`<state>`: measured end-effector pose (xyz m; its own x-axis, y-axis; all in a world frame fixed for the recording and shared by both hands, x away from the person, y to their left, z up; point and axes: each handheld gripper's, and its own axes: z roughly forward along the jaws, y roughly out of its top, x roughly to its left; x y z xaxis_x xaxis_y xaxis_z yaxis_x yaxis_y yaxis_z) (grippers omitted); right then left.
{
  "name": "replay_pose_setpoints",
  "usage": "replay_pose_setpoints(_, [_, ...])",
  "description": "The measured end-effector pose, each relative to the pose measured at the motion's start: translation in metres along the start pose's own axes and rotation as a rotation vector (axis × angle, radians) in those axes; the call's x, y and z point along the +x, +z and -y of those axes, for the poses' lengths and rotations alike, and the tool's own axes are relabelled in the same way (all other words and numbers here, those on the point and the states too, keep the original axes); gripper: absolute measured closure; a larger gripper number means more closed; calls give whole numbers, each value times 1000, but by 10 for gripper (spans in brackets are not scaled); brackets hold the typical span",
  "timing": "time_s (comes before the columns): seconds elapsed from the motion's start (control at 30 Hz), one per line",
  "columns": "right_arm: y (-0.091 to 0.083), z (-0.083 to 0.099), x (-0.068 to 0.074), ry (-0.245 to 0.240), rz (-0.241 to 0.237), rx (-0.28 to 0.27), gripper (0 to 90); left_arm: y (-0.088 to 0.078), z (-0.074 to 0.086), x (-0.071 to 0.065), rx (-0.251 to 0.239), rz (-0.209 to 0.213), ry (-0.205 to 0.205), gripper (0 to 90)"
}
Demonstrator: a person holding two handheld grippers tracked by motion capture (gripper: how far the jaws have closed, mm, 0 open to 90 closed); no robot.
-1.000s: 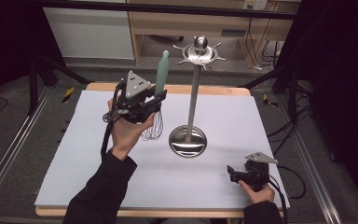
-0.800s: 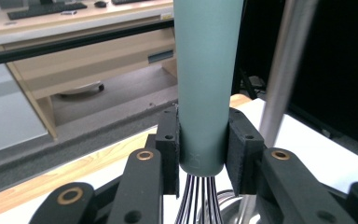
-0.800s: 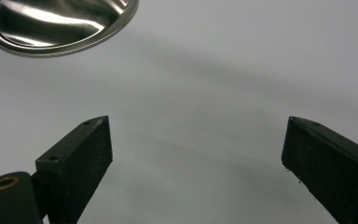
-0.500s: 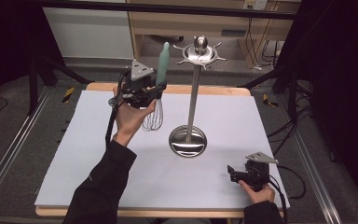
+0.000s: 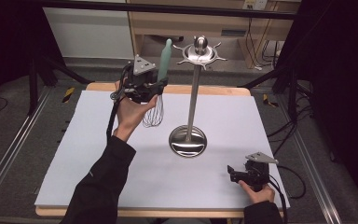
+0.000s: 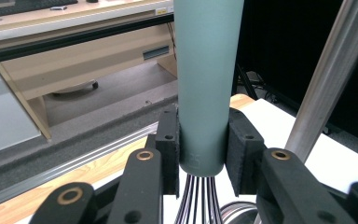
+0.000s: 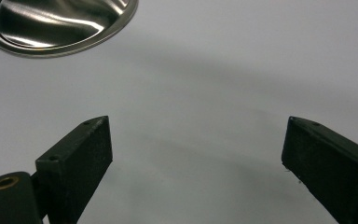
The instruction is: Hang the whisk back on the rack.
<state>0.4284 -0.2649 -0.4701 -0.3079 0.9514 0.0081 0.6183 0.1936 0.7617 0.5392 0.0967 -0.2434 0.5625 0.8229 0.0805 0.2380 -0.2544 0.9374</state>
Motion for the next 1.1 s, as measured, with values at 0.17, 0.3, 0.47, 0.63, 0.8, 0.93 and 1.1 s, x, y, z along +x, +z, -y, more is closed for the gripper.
replay_pose_setpoints(0.17, [0,0,0,2,3,-1,89,1,0,-4,0,23,-10,689])
replay_pose_setpoints(0.3, [0,0,0,4,3,0,89,2,-2,-5,0,25,-2,688])
replay_pose_setpoints(0.47, [0,0,-1,1,2,-4,89,1,-6,-7,0,6,25,689])
replay_pose_setpoints(0.63, [0,0,0,2,3,-4,89,4,-6,-13,14,23,30,688])
replay_pose_setpoints(0.8, [0,0,0,1,3,-3,89,6,-4,-18,7,34,45,688])
replay_pose_setpoints(0.93, [0,0,0,2,3,-4,89,9,-2,-19,2,36,44,687])
replay_pose_setpoints(1.1, [0,0,0,0,4,0,90,13,0,-19,-4,39,36,685])
